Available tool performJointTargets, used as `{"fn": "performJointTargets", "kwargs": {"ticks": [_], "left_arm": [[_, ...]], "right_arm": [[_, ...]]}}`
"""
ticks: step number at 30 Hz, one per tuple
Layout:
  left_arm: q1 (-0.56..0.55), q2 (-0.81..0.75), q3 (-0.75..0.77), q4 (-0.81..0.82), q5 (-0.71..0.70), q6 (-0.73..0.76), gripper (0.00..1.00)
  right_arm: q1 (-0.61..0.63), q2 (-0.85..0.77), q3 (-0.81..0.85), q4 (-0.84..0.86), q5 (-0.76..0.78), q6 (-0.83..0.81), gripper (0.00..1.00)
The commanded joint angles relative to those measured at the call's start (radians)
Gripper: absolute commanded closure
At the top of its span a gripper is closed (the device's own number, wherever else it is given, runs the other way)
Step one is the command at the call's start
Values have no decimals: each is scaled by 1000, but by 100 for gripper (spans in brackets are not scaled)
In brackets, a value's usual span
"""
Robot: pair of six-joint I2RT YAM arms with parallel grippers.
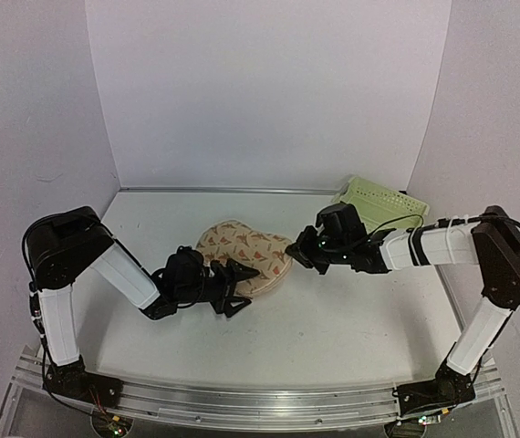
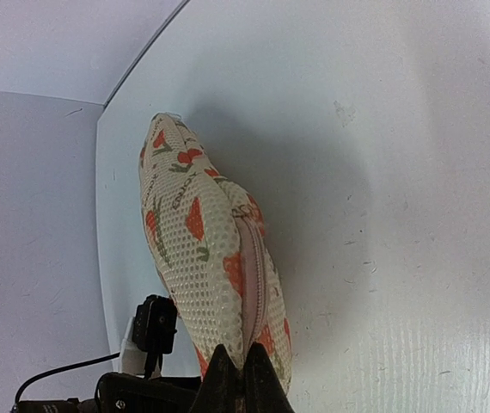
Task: Unzip the laundry bag and remove the bra
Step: Pass from the right arm to the left, then pass from the left arm to the right
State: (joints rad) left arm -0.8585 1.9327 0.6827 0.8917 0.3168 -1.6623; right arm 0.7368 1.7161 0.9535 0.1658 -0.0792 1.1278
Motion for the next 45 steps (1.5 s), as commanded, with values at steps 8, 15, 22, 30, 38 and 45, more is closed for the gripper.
{"fn": "performJointTargets", "kwargs": {"ticks": [8,15,22,30,38,45], "left_arm": [[1,50,76,121,-10,-43,41],[6,29,65,127,3,-43,78],[18,16,44,126,42,-28,100],[52,2,37,125,156,45,100],[100,-12,12,121,318,156,100],[131,-45,4,61,493,258,100]], "right_arm": [[9,-122,-98,115,-23,46,100],[14,-158,-155,131,-21,74,100],[24,-213,-222,136,-8,85,100],[25,-293,-251,17,-6,-7,80],[21,-405,-255,-203,76,-156,47],[-45,-397,-218,-278,27,-277,21]]}}
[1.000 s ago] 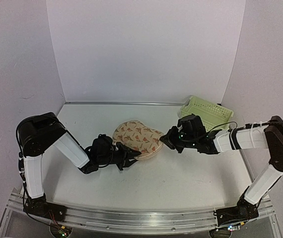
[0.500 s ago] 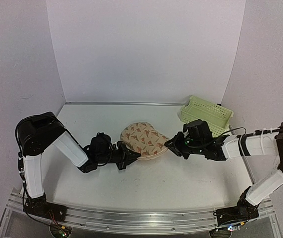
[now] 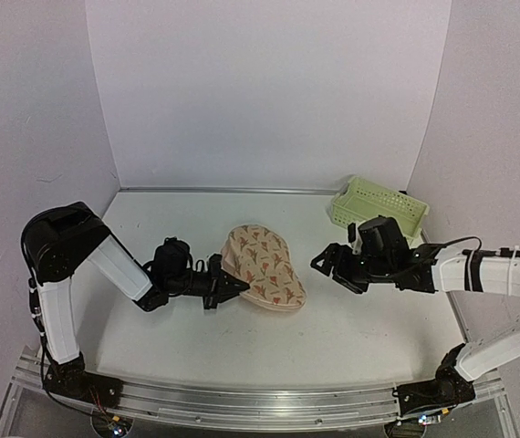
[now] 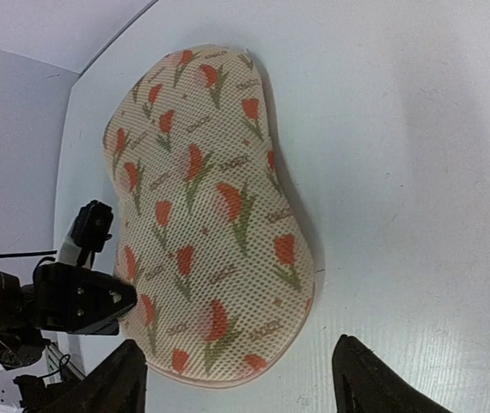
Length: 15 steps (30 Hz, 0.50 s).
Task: Unzip the laundry bag and remove the bra
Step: Pass from the left arm to the right
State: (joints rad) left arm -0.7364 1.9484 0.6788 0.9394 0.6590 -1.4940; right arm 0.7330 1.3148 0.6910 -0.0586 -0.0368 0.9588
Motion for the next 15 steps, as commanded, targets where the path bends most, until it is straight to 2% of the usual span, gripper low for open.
{"fn": "performJointTargets", "kwargs": {"ticks": [1,7,15], "left_arm": [[9,-63,15,-7,178,107,100],[9,-119,60,-261,288,287,100],[11,-185,64,-347,428,375,100]], "right_arm": [[-54,23,59,-58,-36,-140,19],[-105,182,190,-73,-159,-292,8],[-186,385,363,-108,-366,-447,2]]}}
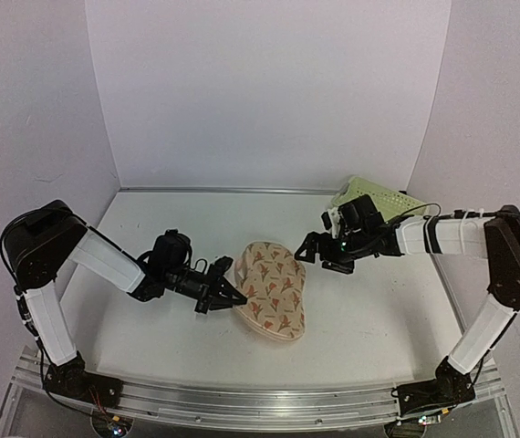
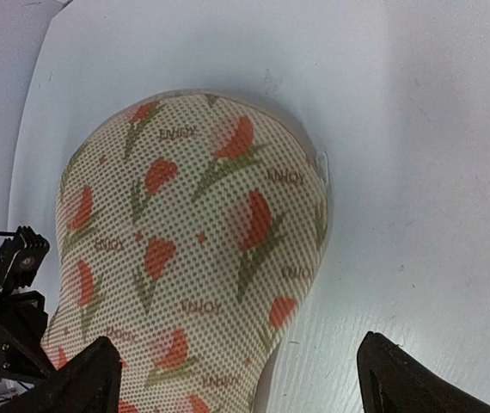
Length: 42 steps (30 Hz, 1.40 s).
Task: Unzip the laundry bag and remove the bra
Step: Pass from the left arm to the right
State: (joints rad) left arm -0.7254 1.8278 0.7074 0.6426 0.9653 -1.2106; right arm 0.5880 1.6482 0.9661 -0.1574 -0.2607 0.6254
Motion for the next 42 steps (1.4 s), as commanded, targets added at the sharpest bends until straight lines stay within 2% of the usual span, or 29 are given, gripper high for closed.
{"fn": "performJointTargets", "kwargs": {"ticks": [1,17,25,30,32,35,37,42], "left_arm": [[0,-67,33,-59,133,98,100],[-3,-51,19,-107,204,149,100],[-3,-47,24,-122,211,160,100],[-3,-32,34,-129,220,163,100],[-3,-23,42,-133,222,167,100],[-2,-1,52,-139,220,169,100],[0,11,60,-144,219,169,100],[16,27,76,-160,219,164,100]], "right_arm": [[-46,70,106,-14,-160,-131,2],[-57,344,403,-157,-256,-319,3],[-57,421,437,-206,-320,-377,9],[-57,433,427,-212,-395,-390,16],[-57,428,415,-211,-405,-392,24],[-56,419,400,-211,-419,-393,44],[-57,408,387,-211,-414,-391,62],[-56,369,357,-211,-358,-387,100]]}}
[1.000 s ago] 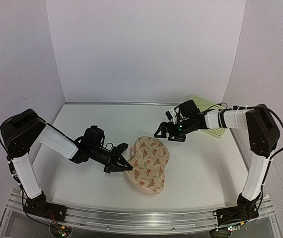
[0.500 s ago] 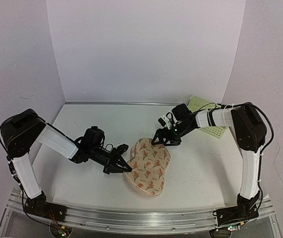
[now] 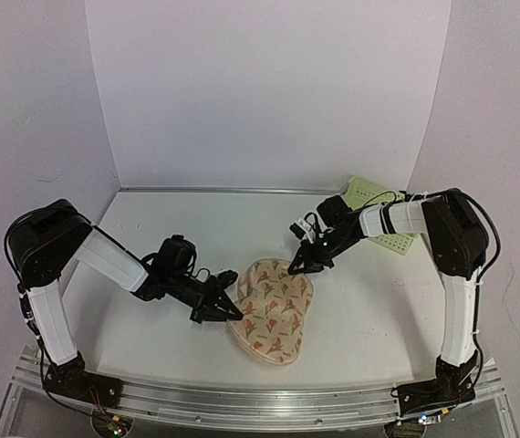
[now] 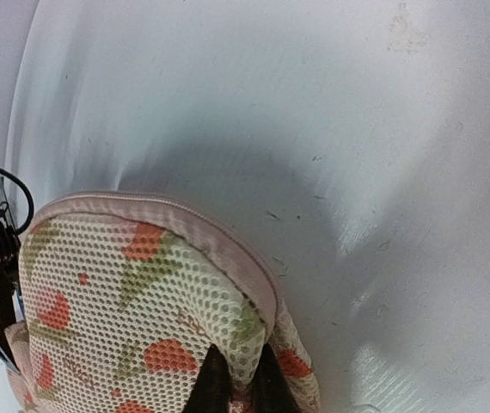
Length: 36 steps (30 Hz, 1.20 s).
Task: Unzip the laundry bag and remove the bra
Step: Pass from the left arm to the right, then place the laundry bag at the center of the board.
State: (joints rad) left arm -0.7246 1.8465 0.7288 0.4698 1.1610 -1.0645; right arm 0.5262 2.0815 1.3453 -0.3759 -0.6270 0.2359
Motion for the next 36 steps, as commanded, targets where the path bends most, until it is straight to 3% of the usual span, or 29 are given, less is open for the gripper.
{"fn": "performJointTargets", "kwargs": {"ticks": [1,6,9,12,15,19,25,36], "left_arm": [[21,9,58,9,24,18,100],[63,5,76,-25,-3,31,91],[99,3,95,-84,-39,62,79],[142,-14,136,-248,-114,166,61],[168,-25,250,-560,-242,351,44],[206,-64,306,-696,-349,404,30],[237,-163,328,-801,-526,438,23],[236,-337,254,-761,-500,336,20]], "right_arm": [[5,-80,-31,8,26,4,100],[-1,-141,-63,9,142,34,100],[-19,-171,-74,8,198,90,100],[-47,-208,-89,9,229,159,100],[-57,-238,-98,10,250,223,100],[-60,-264,-114,20,274,340,100],[-60,-296,-145,92,290,548,100],[6,-316,-233,363,351,949,100]]}}
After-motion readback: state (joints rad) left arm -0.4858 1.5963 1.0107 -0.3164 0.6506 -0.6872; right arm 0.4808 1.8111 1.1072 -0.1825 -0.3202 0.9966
